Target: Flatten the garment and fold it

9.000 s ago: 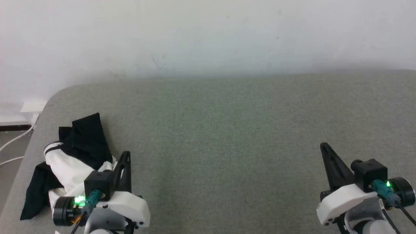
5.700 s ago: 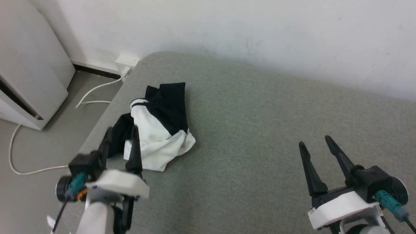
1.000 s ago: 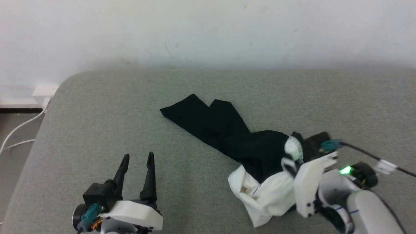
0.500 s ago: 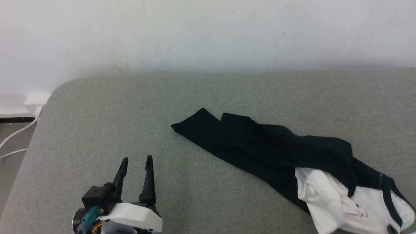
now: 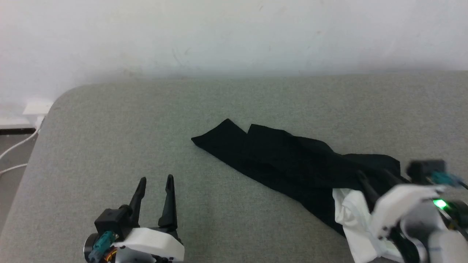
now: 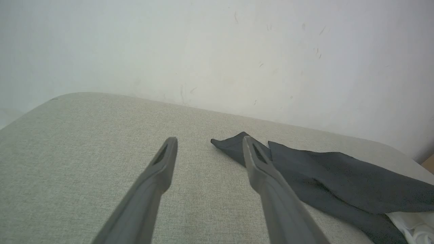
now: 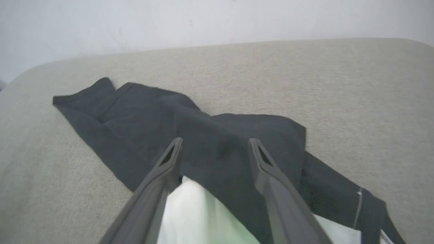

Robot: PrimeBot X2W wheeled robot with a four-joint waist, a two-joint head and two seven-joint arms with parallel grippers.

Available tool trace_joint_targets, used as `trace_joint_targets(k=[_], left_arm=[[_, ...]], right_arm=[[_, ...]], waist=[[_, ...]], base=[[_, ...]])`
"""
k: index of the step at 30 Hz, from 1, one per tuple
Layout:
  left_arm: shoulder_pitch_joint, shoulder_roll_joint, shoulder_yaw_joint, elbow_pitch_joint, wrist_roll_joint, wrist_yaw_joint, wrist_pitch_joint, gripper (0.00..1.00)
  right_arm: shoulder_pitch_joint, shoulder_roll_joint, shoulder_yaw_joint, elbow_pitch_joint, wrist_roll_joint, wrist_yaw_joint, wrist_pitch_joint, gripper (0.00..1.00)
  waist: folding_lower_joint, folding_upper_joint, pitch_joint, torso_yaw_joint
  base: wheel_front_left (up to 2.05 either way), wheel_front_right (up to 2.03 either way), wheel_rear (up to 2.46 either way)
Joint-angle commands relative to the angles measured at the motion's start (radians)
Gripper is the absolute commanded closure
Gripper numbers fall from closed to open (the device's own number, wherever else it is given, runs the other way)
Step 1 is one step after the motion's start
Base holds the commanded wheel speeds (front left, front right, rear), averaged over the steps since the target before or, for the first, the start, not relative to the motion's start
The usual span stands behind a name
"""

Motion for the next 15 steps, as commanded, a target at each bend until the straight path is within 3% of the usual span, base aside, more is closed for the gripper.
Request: trace_joint_targets(k=[1,9,14,15], left_arm=[[-0.012,-0.003,-0.002,0.004,0.002,-0.011,-0.005,0.0],[-0.086,-0.014,-0.033,0.014,0.013,-0.04,-0.005,0.0],[-0.113,-0.027,-0.036,0.03,0.016,-0.051,-0.005,0.0],[-0.114,-0.03,-0.035,0.034,0.017,-0.052,-0.005,0.0]], right_arm=[[-0.047,-0.009,0.031,0.019,-0.015,-0.001,0.034,0.0],[-0.365,-0.094,0.201,0.275,0.003,-0.001,0.237,0.0],[-0.473,-0.129,0.27,0.449,0.021,-0.001,0.334,0.0],[-0.484,-0.131,0.276,0.477,0.026,-0.001,0.351,0.6]], waist=[[0.0,0.0,0.015,0.01],[0.0,0.0,0.099,0.075],[0.0,0.0,0.123,0.098],[0.0,0.0,0.123,0.098]], base=[[0.0,0.0,0.0],[0.0,0.0,0.0],[0.0,0.0,0.0],[0.0,0.0,0.0]])
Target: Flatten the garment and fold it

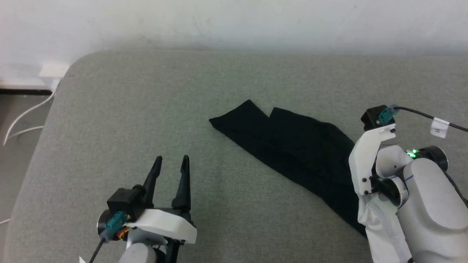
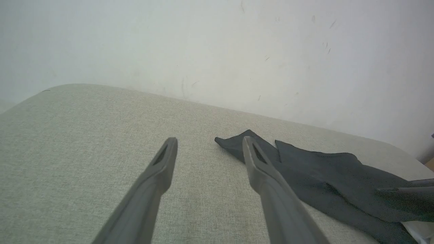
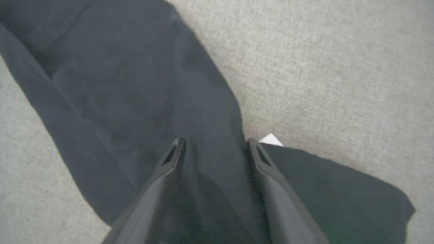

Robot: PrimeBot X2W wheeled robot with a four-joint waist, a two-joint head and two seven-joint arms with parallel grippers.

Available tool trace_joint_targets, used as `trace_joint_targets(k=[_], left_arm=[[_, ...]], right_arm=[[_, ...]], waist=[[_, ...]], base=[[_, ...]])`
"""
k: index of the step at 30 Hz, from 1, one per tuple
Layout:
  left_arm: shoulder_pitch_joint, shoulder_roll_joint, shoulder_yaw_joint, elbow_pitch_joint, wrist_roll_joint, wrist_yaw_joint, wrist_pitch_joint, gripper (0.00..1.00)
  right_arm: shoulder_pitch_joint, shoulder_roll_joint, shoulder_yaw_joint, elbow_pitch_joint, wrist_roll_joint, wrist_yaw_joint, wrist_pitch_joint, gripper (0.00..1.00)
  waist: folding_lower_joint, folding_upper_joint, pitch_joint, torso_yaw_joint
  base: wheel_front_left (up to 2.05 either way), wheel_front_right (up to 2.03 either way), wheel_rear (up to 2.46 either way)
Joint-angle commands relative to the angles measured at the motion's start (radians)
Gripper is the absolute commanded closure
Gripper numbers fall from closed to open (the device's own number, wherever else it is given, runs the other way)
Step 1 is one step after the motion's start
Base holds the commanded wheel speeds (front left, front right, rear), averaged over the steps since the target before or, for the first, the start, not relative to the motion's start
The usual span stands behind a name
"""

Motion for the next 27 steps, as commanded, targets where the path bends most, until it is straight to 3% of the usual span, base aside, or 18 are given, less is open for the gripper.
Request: trace_joint_targets(k=[1,7,15,23,24,25,26,27], left_arm=[[-0.011,-0.006,0.002,0.007,0.01,-0.006,-0.005,0.0],[0.002,-0.015,0.018,0.018,0.016,-0.006,-0.005,0.0],[0.027,-0.02,0.034,0.014,0.025,-0.005,-0.005,0.0],[0.049,-0.021,0.043,0.017,0.027,-0.004,-0.005,0.0],[0.051,-0.02,0.046,0.018,0.027,-0.003,-0.005,0.0],[0.054,-0.018,0.049,0.02,0.026,-0.001,-0.005,0.0],[0.058,-0.016,0.051,0.023,0.025,-0.001,-0.005,0.0],[0.061,-0.014,0.054,0.024,0.024,0.0,-0.005,0.0]], right_arm=[[-0.021,-0.009,0.014,0.017,0.002,-0.001,0.001,1.0],[-0.059,-0.032,-0.072,0.01,0.002,-0.001,-0.155,1.0],[0.061,-0.062,-0.504,-0.094,-0.045,-0.001,-0.281,1.0],[0.303,0.009,-0.881,-0.135,-0.138,-0.001,-0.314,1.0],[0.318,0.028,-0.898,-0.131,-0.148,-0.001,-0.327,0.81],[0.326,0.047,-0.906,-0.127,-0.152,-0.001,-0.343,0.08],[0.335,0.06,-0.908,-0.124,-0.158,-0.001,-0.363,0.0],[0.34,0.068,-0.915,-0.125,-0.165,-0.001,-0.393,0.0]], waist=[[-0.0002,0.0,0.016,0.017],[-0.0002,0.0,-0.012,-0.013],[-0.0002,0.0,-0.053,-0.061],[-0.0002,0.0,-0.061,-0.086],[-0.0002,0.0,-0.061,-0.09],[-0.0002,0.0,-0.063,-0.094],[-0.0002,0.0,-0.065,-0.096],[-0.0002,0.0,-0.067,-0.098]], base=[[0.0,0.0,0.0],[0.0,0.0,0.0],[0.0,0.0,0.0],[0.0,0.0,0.0],[0.0,0.0,0.0],[0.0,0.0,0.0],[0.0,0.0,0.0],[0.0,0.0,0.0]])
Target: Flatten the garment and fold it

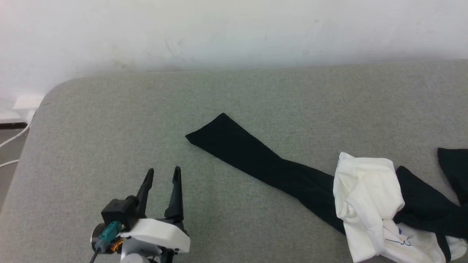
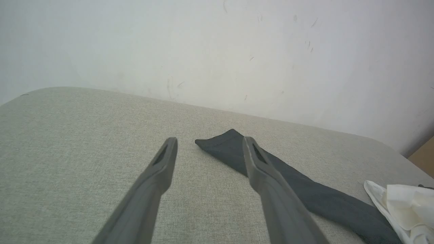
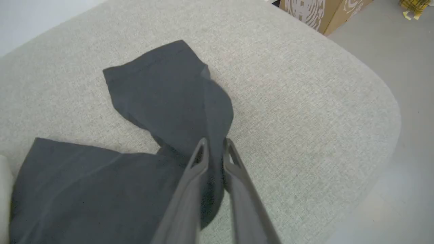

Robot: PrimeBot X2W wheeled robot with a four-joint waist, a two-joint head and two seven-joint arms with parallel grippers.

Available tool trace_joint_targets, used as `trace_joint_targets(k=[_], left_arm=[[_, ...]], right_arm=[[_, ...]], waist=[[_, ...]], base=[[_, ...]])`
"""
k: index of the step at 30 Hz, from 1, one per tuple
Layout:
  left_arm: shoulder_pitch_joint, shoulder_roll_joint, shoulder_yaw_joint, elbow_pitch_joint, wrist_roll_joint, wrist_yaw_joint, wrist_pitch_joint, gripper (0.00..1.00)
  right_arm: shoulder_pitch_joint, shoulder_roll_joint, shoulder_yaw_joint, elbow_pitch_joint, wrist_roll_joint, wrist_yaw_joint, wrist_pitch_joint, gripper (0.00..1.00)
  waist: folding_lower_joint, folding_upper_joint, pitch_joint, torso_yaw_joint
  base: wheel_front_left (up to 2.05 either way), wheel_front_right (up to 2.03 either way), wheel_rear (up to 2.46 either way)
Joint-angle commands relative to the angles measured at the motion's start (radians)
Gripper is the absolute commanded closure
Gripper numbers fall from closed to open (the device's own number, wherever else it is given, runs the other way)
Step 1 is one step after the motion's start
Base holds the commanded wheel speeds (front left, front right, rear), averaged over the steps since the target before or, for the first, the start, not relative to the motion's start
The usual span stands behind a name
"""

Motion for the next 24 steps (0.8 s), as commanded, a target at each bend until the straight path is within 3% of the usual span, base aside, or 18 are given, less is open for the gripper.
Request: trace_joint_targets(k=[1,5,10,19,24], left_arm=[[0.021,0.006,0.008,0.005,0.001,0.005,-0.005,0.0],[0.037,0.014,0.016,0.013,-0.006,0.009,-0.005,0.0],[0.058,0.02,0.024,0.015,-0.013,0.02,-0.002,0.0],[0.08,0.031,0.033,0.017,-0.021,0.042,0.013,0.0],[0.088,0.036,0.034,0.014,-0.022,0.05,0.017,0.0]], right_arm=[[-0.001,0.009,-0.009,-0.013,-0.016,-0.001,-0.062,0.0],[-0.002,0.027,-0.023,-0.064,-0.044,-0.001,-0.255,0.0],[0.03,0.043,0.066,-0.153,-0.06,-0.001,-0.377,0.0],[0.205,0.065,0.434,-0.374,-0.042,-0.001,-0.378,0.0],[0.279,0.066,0.558,-0.461,0.025,-0.001,-0.361,0.0]], waist=[[0.0001,-0.0001,-0.008,-0.006],[0.0001,-0.0001,-0.027,-0.007],[0.0001,-0.0001,-0.058,-0.002],[0.0001,-0.0001,-0.091,0.012],[0.0001,-0.0001,-0.095,0.016]], base=[[0.0,0.0,0.0],[0.0,0.0,0.0],[0.0,0.0,0.0],[0.0,0.0,0.0],[0.0,0.0,0.0]])
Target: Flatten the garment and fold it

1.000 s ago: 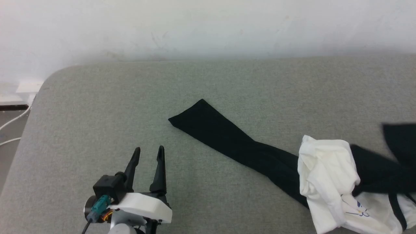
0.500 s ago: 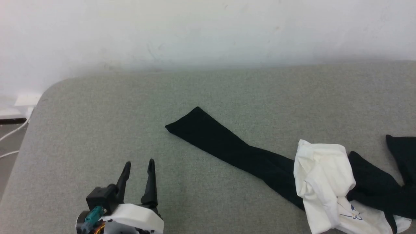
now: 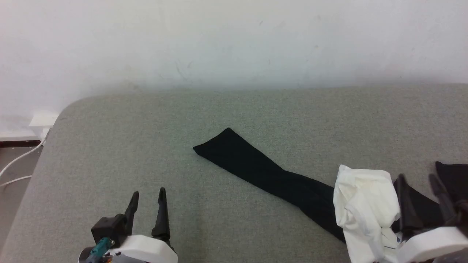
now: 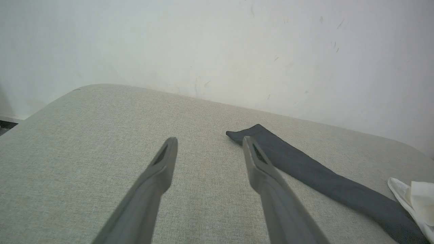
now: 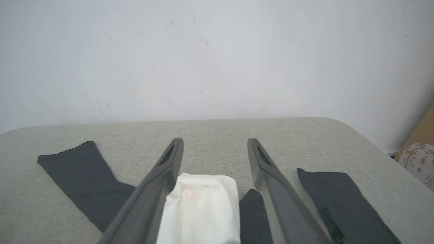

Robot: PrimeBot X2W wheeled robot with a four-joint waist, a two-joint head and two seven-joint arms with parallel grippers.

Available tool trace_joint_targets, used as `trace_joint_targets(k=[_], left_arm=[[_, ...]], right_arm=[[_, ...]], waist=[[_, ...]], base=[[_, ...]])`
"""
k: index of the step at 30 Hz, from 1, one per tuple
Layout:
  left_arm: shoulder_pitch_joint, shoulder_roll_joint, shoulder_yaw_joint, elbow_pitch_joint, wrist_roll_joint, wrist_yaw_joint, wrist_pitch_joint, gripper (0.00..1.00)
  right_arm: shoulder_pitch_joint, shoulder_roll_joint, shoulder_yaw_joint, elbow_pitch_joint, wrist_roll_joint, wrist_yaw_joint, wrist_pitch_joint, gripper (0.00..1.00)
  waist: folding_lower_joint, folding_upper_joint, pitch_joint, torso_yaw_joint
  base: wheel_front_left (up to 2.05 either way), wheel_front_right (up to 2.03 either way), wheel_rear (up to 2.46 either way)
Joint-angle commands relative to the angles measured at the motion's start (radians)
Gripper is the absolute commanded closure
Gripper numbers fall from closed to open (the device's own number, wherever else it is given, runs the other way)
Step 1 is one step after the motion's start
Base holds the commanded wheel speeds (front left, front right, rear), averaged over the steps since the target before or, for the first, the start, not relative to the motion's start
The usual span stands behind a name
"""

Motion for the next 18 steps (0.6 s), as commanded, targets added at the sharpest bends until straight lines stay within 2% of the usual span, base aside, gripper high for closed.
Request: trace_joint_targets(k=[1,6,9,13,18], left_arm=[[0.008,0.01,0.004,0.0,-0.007,0.004,0.003,0.0],[-0.035,0.027,-0.018,-0.007,0.012,-0.004,0.028,0.0],[-0.107,0.029,-0.055,-0.003,0.031,-0.025,0.062,0.0],[-0.244,0.012,-0.129,0.05,0.056,-0.077,0.129,0.0],[-0.43,-0.027,-0.23,0.191,0.064,-0.172,0.234,0.0]], right_arm=[[0.018,0.001,0.016,-0.017,0.009,-0.001,0.005,0.0],[0.085,0.002,0.107,-0.102,0.047,-0.001,0.018,0.0],[0.09,0.002,0.133,-0.134,0.056,-0.001,0.025,0.0],[0.075,0.002,0.162,-0.153,0.057,-0.001,0.033,0.0],[0.042,0.002,0.187,-0.151,0.054,-0.001,0.034,0.0]], waist=[[0.0001,0.0,-0.001,0.001],[0.0001,0.0,0.011,0.001],[0.0001,0.0,0.03,-0.01],[0.0001,0.0,0.067,-0.029],[0.0001,0.0,0.112,-0.065]], base=[[0.0,0.0,0.0],[0.0,0.0,0.0],[0.0,0.0,0.0],[0.0,0.0,0.0],[0.0,0.0,0.0]])
